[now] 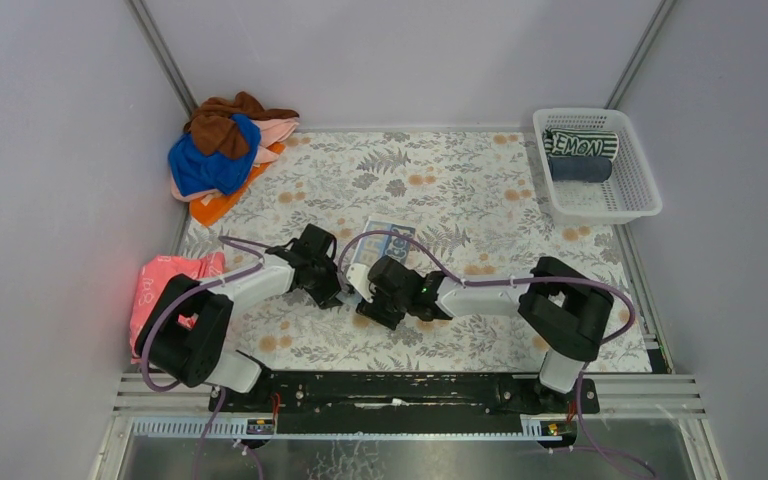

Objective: Roll the towels
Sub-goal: Roll the towel at the center of the board.

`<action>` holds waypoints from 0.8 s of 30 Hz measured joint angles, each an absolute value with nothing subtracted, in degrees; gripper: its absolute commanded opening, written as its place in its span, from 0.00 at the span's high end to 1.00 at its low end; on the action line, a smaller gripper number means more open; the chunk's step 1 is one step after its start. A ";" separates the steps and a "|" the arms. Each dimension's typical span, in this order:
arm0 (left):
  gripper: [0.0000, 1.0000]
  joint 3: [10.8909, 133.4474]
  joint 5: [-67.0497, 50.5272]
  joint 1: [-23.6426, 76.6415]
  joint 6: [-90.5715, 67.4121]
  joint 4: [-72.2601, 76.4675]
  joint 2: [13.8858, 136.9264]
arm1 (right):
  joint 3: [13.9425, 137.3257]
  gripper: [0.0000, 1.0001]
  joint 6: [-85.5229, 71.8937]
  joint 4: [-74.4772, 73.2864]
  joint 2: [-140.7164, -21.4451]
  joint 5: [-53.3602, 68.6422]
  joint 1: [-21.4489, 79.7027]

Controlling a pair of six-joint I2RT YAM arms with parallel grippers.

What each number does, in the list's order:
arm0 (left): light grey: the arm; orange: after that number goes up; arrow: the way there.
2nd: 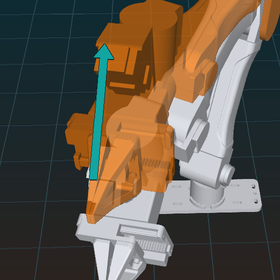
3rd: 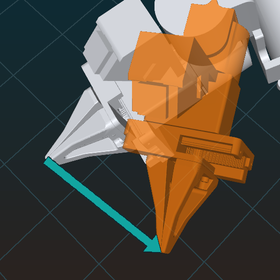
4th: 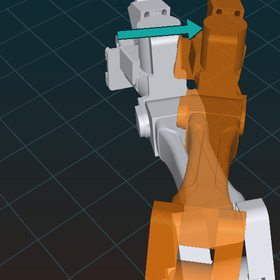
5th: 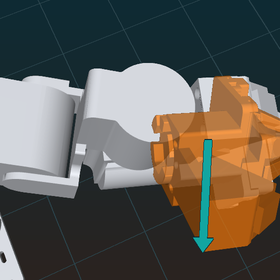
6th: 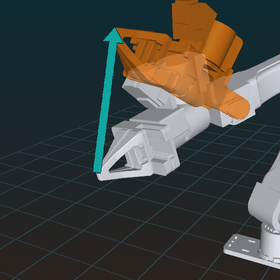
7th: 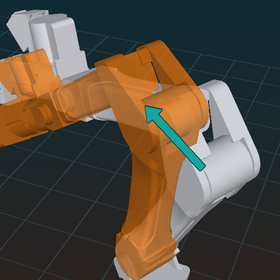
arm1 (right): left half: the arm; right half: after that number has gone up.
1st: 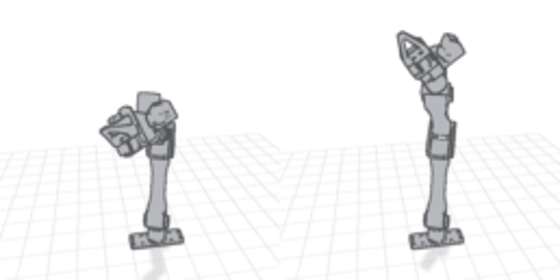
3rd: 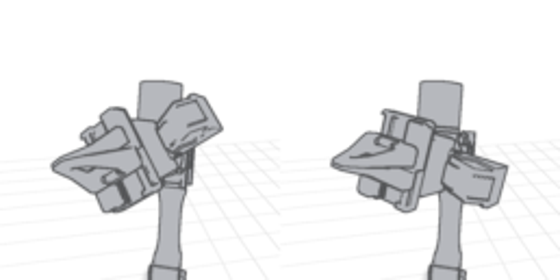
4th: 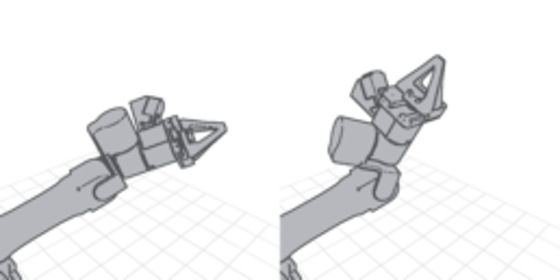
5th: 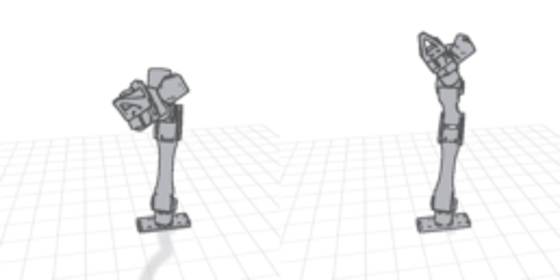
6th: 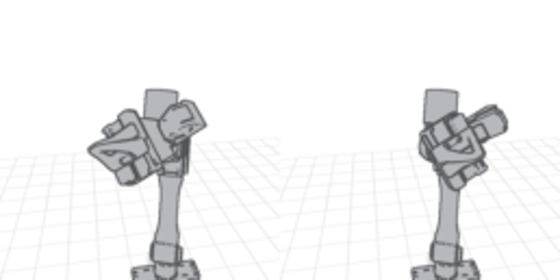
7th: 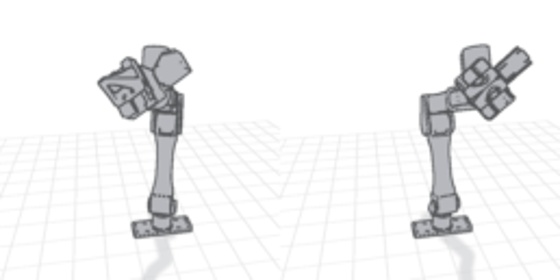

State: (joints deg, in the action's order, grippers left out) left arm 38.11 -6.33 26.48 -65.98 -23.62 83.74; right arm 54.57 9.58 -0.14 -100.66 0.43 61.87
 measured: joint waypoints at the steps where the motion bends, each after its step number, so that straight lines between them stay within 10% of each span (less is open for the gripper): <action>1: 0.58 38.17 -6.37 26.48 -66.11 -23.64 84.01 | 53.67 0.41 9.47 0.34 -99.96 0.80 61.89; 24: 0.66 38.87 -6.68 26.48 -67.26 -23.75 85.49 | 51.16 0.50 10.44 5.06 -99.59 4.08 61.98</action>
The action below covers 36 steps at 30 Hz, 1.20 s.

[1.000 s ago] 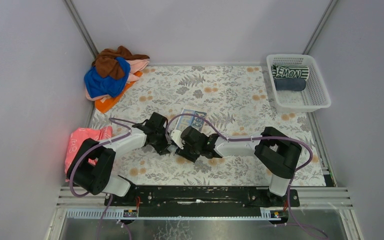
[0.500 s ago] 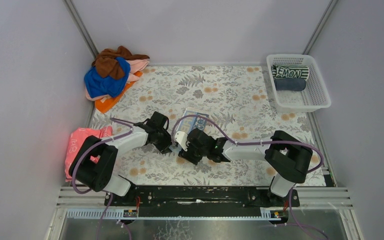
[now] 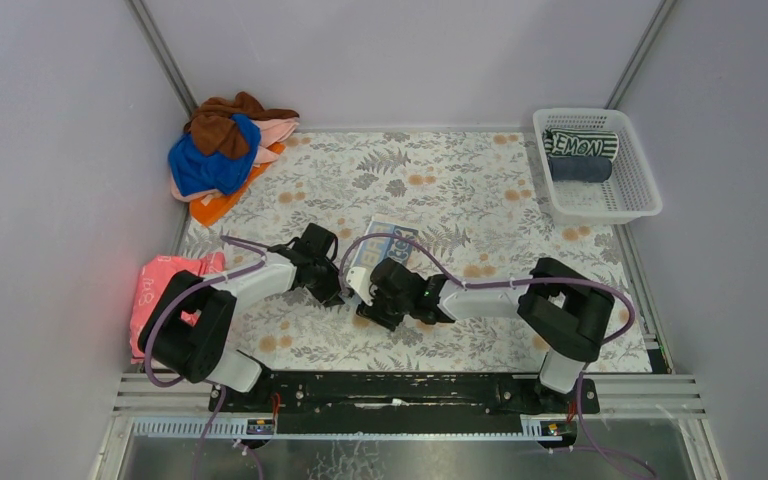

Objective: Roll the towels
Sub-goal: Roll the towel at the center of the board.

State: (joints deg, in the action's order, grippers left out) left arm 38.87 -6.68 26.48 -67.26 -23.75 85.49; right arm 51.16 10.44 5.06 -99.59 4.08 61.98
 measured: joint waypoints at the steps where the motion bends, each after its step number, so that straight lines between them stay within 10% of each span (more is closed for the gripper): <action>1: 0.67 38.87 -6.70 26.48 -67.26 -23.77 85.52 | 51.20 0.51 10.44 5.06 -99.72 4.08 61.98; 8: 0.70 38.87 -6.66 26.48 -67.26 -23.83 85.60 | 52.23 0.58 9.87 5.10 -100.79 3.46 62.00; 17: 0.86 39.70 -6.66 26.48 -67.22 -24.10 86.56 | 52.80 0.98 10.07 5.26 -101.36 0.91 62.15; 21: 0.87 40.05 -6.63 25.87 -66.98 -24.08 86.61 | 52.80 1.00 9.58 5.28 -101.21 2.13 61.87; 36: 0.33 38.57 0.97 24.12 -64.14 -32.36 76.18 | 52.16 1.00 -6.24 8.99 -101.93 31.68 49.04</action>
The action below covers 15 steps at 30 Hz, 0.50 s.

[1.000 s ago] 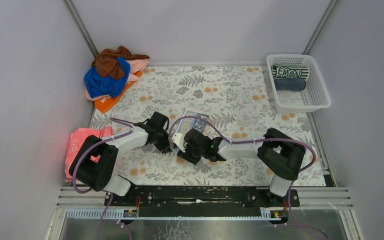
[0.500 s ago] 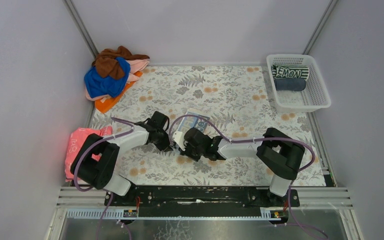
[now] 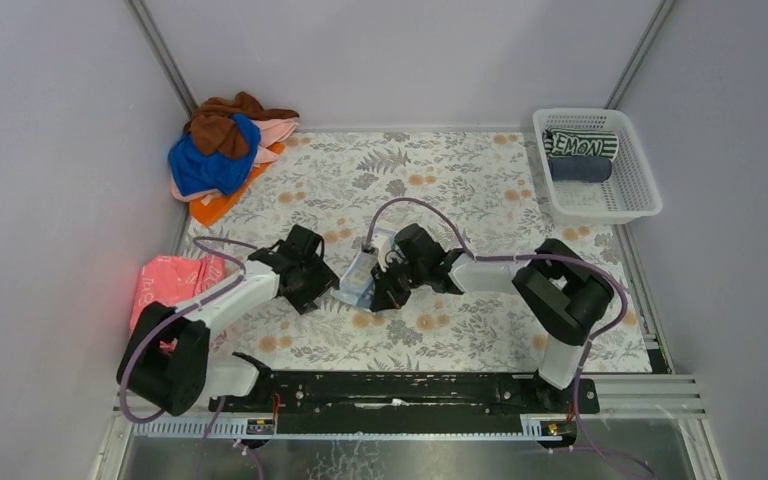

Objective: Roll the towels
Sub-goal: Roll the towel at the center of the board.

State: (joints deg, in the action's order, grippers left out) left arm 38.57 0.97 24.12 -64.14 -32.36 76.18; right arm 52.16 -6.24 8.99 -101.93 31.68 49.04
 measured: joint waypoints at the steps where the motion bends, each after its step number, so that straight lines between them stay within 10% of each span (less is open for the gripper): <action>1: 0.32 38.54 1.52 24.05 -63.94 -33.08 74.83 | 52.16 1.00 -8.10 10.26 -102.63 33.98 48.18; 15: 0.18 34.46 1.96 23.94 -61.56 -36.75 62.87 | 48.07 1.00 -41.08 34.68 -116.92 53.34 39.07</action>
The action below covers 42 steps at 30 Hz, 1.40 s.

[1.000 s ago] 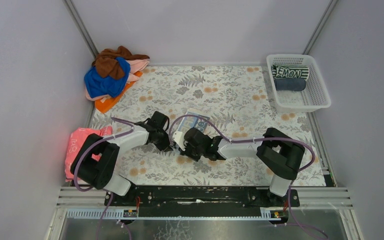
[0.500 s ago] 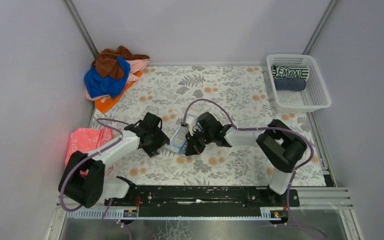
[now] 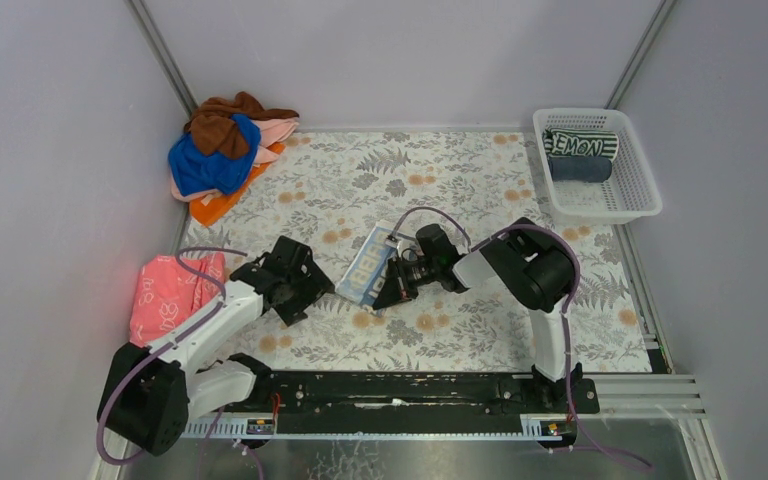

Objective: Roll the towels
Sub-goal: Roll the towel at the center of the board.

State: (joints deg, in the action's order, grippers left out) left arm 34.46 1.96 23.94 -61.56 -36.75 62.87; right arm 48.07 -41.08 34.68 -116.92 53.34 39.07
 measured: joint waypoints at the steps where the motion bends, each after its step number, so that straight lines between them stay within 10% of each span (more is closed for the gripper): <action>1: 0.18 34.26 1.85 23.94 -61.36 -36.93 62.78 | 47.88 1.00 -42.98 35.90 -117.64 54.06 38.61; 18: 0.18 28.77 -10.11 23.94 -59.18 -26.26 66.92 | 50.96 1.00 -47.57 31.77 -120.03 56.34 37.54; 42: 0.58 34.46 -10.33 23.46 -62.33 -15.68 81.28 | 55.35 0.73 -39.22 17.76 -116.95 52.88 37.54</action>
